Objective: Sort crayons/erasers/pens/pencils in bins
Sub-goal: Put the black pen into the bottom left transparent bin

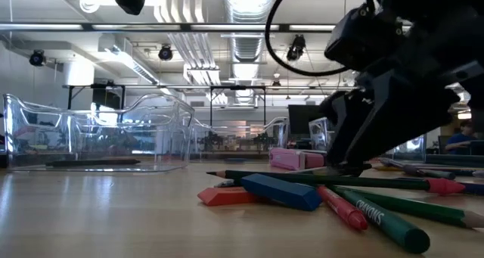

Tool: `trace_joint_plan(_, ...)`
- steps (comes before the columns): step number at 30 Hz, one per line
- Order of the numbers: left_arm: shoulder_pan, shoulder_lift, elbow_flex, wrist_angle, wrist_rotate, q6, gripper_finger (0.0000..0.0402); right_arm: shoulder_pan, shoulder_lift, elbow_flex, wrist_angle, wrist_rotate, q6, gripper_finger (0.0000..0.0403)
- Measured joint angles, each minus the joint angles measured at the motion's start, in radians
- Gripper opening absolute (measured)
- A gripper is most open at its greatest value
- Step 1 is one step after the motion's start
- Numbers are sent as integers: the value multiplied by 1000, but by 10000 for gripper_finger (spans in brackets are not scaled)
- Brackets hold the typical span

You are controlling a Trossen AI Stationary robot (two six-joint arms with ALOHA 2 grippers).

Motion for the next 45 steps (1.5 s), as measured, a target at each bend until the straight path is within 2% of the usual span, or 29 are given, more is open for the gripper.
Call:
trace_joint_plan(11,0,0,0,0,0,-1,127,-33,31,1,-27,0,25,148)
trace_joint_plan(39,0,0,0,0,0,-1,127,-33,30,1,-44,10,23,146)
trace_joint_plan(42,0,0,0,0,0,-1,127,-33,29,1,-44,11,23,127)
trace_joint_plan(45,0,0,0,0,0,-1,127,-40,29,1,-44,10,23,85)
